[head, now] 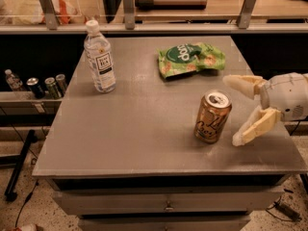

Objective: Move orange can near blue plastic bottle

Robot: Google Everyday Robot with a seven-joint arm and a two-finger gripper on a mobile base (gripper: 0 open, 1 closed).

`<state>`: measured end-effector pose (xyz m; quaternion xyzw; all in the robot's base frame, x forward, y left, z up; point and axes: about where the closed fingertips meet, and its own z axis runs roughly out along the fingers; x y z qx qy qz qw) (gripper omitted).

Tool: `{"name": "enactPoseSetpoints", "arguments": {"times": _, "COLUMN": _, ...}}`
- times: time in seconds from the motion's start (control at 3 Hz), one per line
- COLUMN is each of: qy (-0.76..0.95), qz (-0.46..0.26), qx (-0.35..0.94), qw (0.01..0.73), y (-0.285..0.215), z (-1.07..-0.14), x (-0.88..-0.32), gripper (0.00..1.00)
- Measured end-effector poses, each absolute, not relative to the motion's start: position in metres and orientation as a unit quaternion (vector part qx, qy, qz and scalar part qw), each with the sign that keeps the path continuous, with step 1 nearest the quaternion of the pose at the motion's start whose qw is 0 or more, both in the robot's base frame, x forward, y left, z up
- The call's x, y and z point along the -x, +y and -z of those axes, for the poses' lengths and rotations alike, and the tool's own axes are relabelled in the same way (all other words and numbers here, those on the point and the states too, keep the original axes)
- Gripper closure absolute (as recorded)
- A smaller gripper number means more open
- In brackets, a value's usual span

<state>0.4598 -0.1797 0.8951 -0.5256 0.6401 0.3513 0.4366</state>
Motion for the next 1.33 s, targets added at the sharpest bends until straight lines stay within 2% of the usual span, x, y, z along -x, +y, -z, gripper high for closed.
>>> {"name": "enactPoseSetpoints", "arguments": {"times": 1.33, "qy": 0.565, "qz": -0.435, "qx": 0.523, "qw": 0.467, "y": -0.152, "z": -0.884, "x": -0.458, "gripper": 0.0}}
